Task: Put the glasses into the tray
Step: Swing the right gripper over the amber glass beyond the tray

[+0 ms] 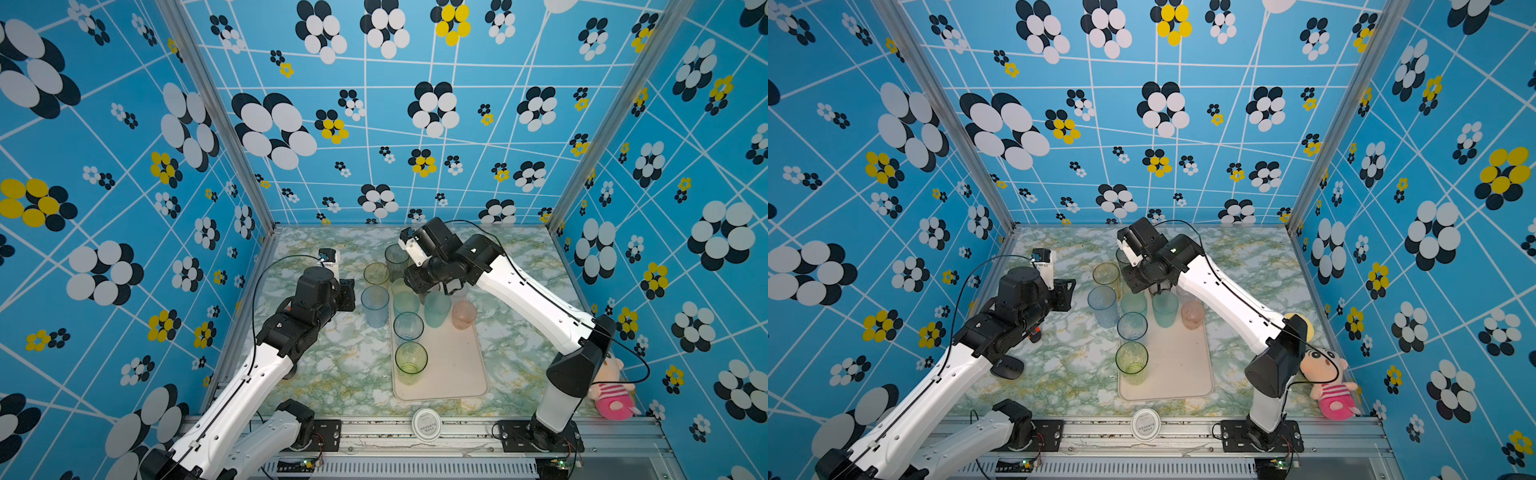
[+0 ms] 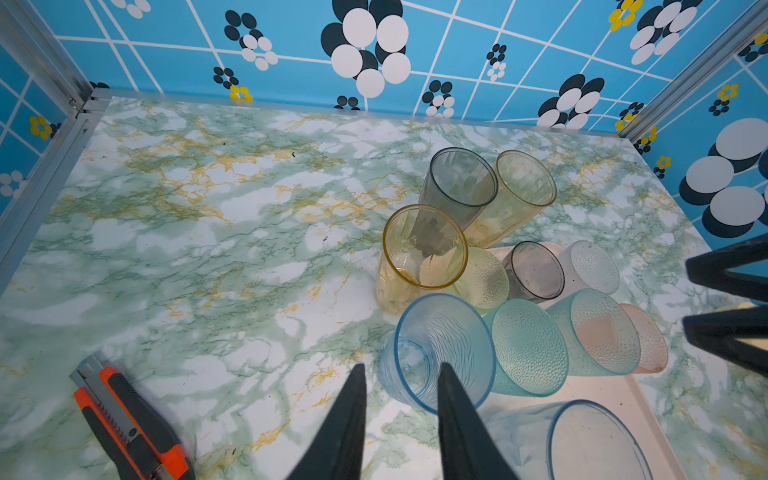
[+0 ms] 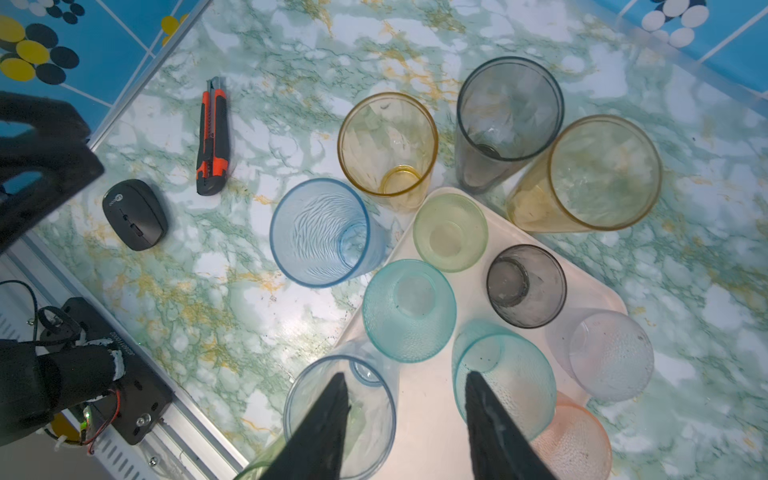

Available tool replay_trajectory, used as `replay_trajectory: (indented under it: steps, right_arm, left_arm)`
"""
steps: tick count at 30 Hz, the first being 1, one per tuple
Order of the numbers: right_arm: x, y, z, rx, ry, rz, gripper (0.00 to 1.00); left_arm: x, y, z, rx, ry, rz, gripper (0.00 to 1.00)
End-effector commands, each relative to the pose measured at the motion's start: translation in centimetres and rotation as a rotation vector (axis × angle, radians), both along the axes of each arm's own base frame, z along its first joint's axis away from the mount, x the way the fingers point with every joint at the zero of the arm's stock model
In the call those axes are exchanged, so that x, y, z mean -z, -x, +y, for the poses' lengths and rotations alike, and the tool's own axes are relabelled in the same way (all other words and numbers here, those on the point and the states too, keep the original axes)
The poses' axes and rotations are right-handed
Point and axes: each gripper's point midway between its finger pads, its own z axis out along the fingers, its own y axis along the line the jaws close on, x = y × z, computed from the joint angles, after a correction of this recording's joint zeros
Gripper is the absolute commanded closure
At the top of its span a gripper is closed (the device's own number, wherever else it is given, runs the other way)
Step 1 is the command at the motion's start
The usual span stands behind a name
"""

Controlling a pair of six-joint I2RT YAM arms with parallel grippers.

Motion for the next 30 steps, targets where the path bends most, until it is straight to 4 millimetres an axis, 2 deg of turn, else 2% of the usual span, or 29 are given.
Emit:
replay_trajectory:
  steps: [1, 9, 10, 11, 14, 21, 27, 30]
  right_arm:
    - [0.7, 0.8, 1.0, -0.057, 0.072, 0.023, 0.53]
    - [2.3, 0.1, 4.6, -0.114, 0.125, 0.061, 0.54]
    - [1.9, 0.2, 5.0, -0.121, 0.12, 0.055, 0.54]
    - [3.5, -0.1, 5.7, -0.128, 0.146, 0.078, 0.54]
    - [4.3, -0.2, 6.6, -0.139, 0.16, 0.089, 0.55]
    - [5.6, -0.4, 7.2, -0.135, 0.18, 0.107, 0.58]
    - [6.4, -0.9, 6.4, -0.103, 0.235, 0.092, 0.61]
    - [6.7, -1.1, 5.9, -0.085, 0.259, 0.085, 0.67]
  left_arm:
    - [-0.1, 0.5, 1.0, -0.028, -0.009, -0.012, 0.69]
    - [-0.8, 1.3, 1.9, -0.043, -0.027, -0.032, 0.69]
    - [-0.9, 1.4, 2.0, -0.045, -0.027, -0.035, 0.68]
    - [-0.9, 1.4, 2.0, -0.045, -0.028, -0.034, 0.68]
    - [-0.9, 1.5, 2.2, -0.046, -0.031, -0.035, 0.68]
    - [-0.9, 1.9, 2.7, -0.053, -0.044, -0.036, 0.68]
    - [-0.9, 2.2, 3.1, -0.06, -0.047, -0.04, 0.67]
    - [-0.8, 2.3, 3.2, -0.06, -0.051, -0.035, 0.67]
